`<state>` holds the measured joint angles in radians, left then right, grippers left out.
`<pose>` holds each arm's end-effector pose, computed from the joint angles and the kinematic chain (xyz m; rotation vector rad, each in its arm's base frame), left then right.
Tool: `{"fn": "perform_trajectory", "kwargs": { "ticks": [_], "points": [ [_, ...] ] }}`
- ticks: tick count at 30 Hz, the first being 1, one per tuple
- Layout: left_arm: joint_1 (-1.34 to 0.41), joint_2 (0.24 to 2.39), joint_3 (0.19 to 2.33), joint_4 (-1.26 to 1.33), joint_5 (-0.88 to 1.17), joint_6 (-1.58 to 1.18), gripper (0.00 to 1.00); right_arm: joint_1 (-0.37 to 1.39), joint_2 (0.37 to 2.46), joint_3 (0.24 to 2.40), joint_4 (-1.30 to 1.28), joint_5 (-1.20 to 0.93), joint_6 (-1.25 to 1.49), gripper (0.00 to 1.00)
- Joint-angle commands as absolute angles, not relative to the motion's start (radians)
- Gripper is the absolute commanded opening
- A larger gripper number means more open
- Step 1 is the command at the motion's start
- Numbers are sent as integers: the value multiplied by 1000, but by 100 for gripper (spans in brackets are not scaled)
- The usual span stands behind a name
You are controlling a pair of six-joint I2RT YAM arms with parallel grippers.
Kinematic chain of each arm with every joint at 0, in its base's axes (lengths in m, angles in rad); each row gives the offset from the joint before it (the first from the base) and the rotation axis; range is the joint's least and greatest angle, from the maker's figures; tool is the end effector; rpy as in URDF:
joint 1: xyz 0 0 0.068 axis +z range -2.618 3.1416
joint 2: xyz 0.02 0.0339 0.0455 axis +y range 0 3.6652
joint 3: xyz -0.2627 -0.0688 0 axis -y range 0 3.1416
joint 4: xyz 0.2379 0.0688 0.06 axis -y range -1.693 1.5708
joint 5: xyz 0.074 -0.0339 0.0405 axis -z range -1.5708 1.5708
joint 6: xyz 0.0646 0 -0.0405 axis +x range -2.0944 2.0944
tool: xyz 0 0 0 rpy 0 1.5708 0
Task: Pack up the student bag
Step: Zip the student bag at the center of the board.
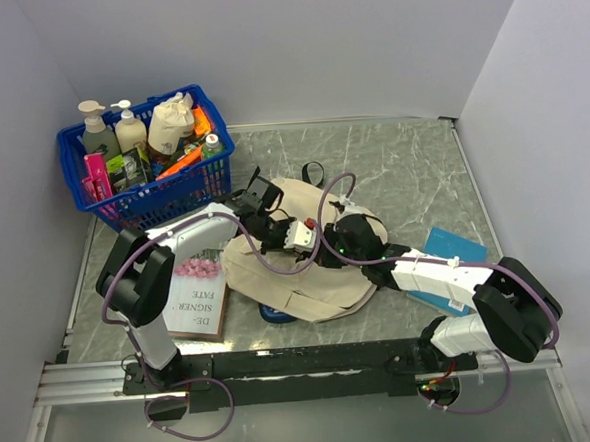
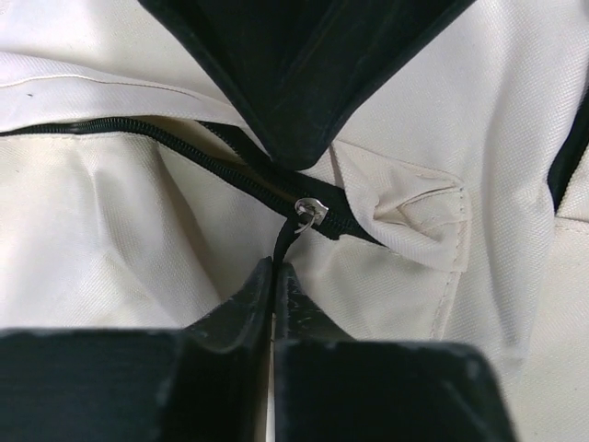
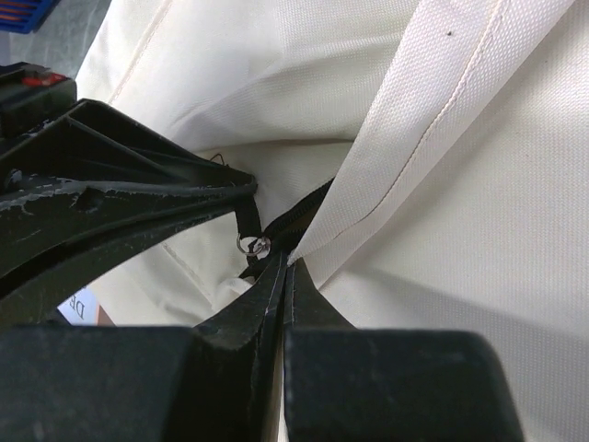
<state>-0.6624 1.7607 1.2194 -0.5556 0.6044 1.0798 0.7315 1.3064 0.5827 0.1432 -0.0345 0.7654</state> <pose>0.2632 -0.2518 0.1872 2.0251 1.4597 -0.6346 0.2108 0.1922 0.1785 0.0175 2.2924 0.8714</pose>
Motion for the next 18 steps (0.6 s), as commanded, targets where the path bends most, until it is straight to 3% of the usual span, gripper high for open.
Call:
{"fn": "perform_trajectory", "kwargs": {
  "ticks": [1, 4, 7, 18],
  "points": [
    [-670, 1753, 1256, -549, 586, 1082, 1, 750, 1266, 583, 160, -74, 767, 17],
    [-667, 1740, 1255, -552, 584, 1045, 1, 727, 1207, 543, 195, -77, 779, 41],
    [-658, 1733, 1262, -534, 588, 979, 1, 719, 1114, 488, 248, -77, 776, 53],
    [-637, 1773, 1377, -545, 655, 796, 1, 813, 980, 397, 292, -14, 651, 57]
  ]
}}
